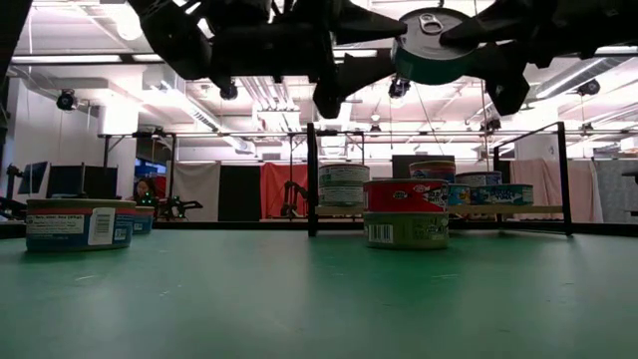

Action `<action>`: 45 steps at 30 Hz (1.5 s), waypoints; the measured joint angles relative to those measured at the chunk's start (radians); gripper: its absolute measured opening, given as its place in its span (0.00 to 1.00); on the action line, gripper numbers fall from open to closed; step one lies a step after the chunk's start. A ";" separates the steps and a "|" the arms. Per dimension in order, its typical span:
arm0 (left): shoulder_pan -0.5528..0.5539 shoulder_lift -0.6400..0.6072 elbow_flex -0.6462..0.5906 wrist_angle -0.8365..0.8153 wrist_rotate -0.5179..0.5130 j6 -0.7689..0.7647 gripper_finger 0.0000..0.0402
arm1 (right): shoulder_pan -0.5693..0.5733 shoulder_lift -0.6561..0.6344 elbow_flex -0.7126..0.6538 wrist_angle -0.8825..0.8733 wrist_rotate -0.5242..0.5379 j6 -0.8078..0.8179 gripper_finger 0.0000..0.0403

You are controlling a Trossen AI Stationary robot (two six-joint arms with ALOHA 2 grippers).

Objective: Stack canned seafood by type on shelf
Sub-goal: Stack the green/blue tuna can on top of the green/blue tuna can on the shelf

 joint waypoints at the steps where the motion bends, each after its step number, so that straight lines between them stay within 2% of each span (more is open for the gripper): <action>1: 0.000 0.009 0.012 0.000 0.000 0.007 0.52 | -0.001 0.002 0.002 0.000 0.000 -0.003 0.31; 8: 0.006 0.089 0.103 -0.012 0.063 0.019 0.51 | 0.000 0.013 0.015 -0.007 -0.001 0.003 0.31; 12: 0.010 0.090 0.106 -0.007 0.073 0.013 0.40 | 0.001 0.012 0.012 -0.015 0.000 0.005 0.31; 15: 0.013 0.090 0.100 -0.012 0.076 0.013 0.28 | 0.000 0.012 0.012 -0.018 0.000 0.005 0.41; 18: 0.020 0.090 0.099 -0.017 0.101 0.012 0.28 | 0.000 0.009 0.012 -0.017 0.000 0.004 0.53; 22: 0.038 0.085 0.076 -0.011 0.129 -0.016 0.28 | 0.001 -0.015 0.012 -0.022 -0.003 -0.007 0.63; 25: 0.072 0.072 0.043 0.051 0.192 -0.065 0.28 | 0.003 -0.054 0.012 -0.036 -0.008 -0.011 0.66; 29: 0.131 0.065 -0.010 0.226 0.321 -0.196 0.28 | 0.016 -0.108 0.012 -0.070 -0.009 -0.021 0.68; 31: 0.157 0.065 -0.035 0.314 0.408 -0.295 0.28 | 0.032 -0.123 0.012 -0.074 -0.009 -0.058 0.68; 34: 0.179 0.061 -0.053 0.367 0.480 -0.440 0.28 | 0.062 -0.127 0.012 -0.069 -0.009 -0.134 0.66; 40: 0.183 0.061 -0.057 0.340 0.508 -0.596 0.28 | 0.120 -0.057 0.060 -0.071 -0.007 -0.336 0.60; 45: 0.184 0.061 -0.057 0.378 0.551 -0.808 0.28 | 0.182 0.061 0.191 -0.150 0.034 -0.668 0.56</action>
